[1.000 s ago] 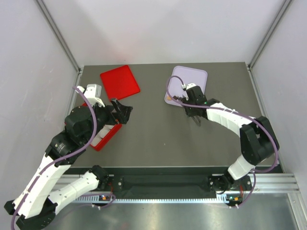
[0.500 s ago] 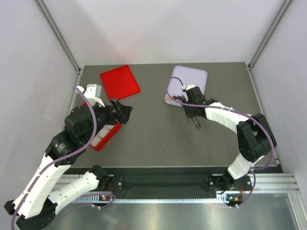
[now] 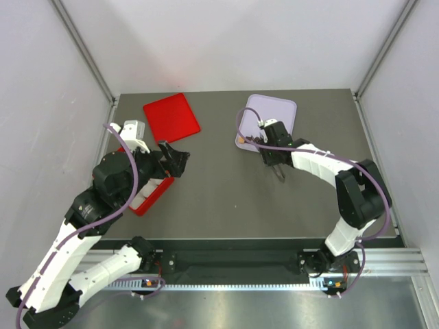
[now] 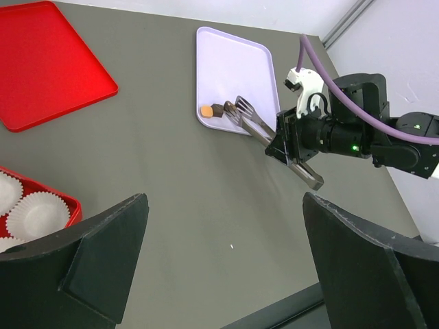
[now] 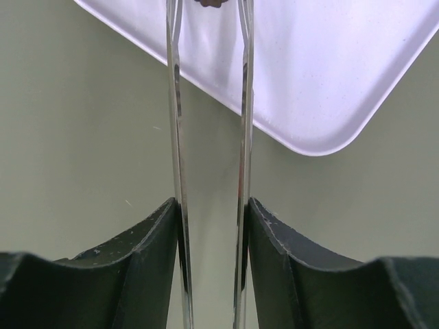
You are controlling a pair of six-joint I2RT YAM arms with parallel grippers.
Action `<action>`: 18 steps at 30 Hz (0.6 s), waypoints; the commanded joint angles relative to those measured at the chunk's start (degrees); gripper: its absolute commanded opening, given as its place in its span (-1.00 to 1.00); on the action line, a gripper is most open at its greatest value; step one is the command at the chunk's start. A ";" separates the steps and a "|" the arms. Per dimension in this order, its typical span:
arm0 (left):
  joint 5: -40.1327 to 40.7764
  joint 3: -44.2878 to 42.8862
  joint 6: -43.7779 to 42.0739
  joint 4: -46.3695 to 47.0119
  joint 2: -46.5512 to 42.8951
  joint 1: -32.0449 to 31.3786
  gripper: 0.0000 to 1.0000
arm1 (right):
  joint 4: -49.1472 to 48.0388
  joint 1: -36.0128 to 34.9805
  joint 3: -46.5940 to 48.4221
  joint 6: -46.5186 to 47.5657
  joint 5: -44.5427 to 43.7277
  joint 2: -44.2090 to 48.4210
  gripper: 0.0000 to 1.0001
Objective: Pack the chocolate
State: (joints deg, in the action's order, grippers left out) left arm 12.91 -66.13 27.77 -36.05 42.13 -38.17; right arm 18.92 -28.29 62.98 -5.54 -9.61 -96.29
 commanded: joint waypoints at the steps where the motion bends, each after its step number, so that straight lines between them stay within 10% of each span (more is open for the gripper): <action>1: 0.19 -1.90 0.01 1.69 -0.21 0.03 0.98 | -1.25 0.78 3.38 0.35 -0.24 -0.47 -0.16; 18: -0.51 -3.31 0.00 2.13 0.67 0.12 0.98 | 2.35 0.78 3.64 0.27 -2.43 4.97 -0.30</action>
State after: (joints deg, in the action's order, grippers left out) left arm 12.88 -67.48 27.75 -36.05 42.30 -38.17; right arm 21.23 -28.29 63.86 -5.54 -10.52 -95.57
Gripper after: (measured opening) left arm 0.991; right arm 0.359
